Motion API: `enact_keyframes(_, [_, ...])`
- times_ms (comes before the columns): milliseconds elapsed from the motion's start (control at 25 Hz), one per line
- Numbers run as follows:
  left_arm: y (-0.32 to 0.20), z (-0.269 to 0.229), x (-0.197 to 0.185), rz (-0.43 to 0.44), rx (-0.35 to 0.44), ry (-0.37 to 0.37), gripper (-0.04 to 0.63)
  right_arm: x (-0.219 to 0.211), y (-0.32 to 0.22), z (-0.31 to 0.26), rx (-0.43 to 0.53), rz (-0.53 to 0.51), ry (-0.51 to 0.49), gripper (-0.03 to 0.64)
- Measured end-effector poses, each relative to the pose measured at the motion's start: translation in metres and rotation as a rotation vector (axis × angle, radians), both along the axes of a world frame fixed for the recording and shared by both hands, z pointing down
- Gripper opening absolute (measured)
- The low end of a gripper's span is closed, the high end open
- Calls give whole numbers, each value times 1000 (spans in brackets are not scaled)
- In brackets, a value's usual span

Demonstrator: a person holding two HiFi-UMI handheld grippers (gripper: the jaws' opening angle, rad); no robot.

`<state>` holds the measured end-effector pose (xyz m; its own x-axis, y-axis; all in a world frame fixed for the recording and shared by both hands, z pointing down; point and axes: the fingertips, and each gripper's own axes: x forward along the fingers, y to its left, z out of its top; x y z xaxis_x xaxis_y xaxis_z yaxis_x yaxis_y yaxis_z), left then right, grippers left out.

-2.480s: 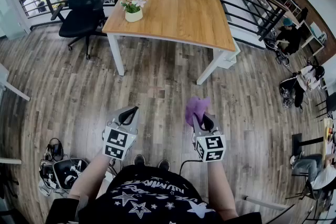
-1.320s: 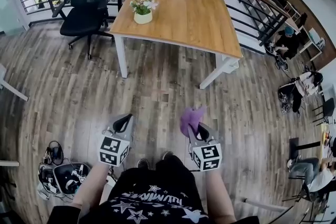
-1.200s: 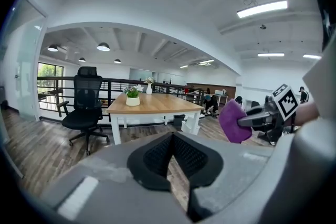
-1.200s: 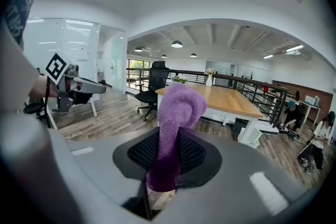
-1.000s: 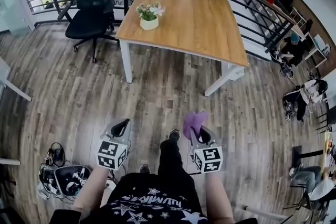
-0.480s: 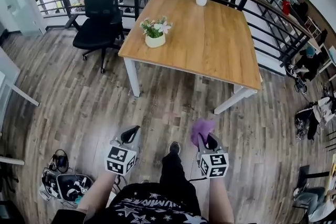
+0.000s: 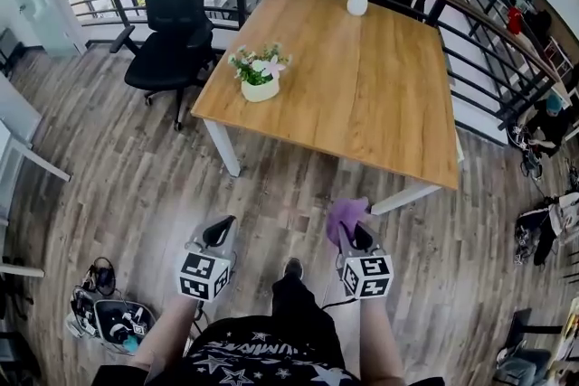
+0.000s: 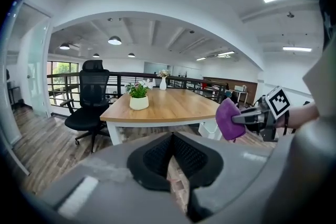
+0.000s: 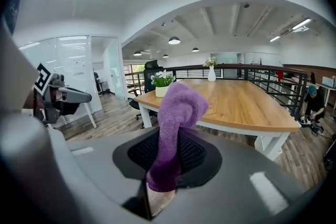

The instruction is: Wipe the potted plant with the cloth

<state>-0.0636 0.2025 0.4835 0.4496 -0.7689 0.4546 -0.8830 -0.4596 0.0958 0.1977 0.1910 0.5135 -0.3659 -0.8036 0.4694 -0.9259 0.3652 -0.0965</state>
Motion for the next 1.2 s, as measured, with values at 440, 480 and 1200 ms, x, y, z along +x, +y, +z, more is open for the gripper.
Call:
enact_keyframes(440, [-81, -19, 35, -89, 28, -2, 2, 26, -113, -16, 30, -125, 1, 87])
enact_keyframes(480, [-88, -20, 37, -94, 36, -4, 2, 29, -122, -16, 33, -136, 5, 87])
enact_keyframes(1200, [-136, -14, 14, -160, -11, 39, 2, 14, -180, -12, -2, -164, -29, 89])
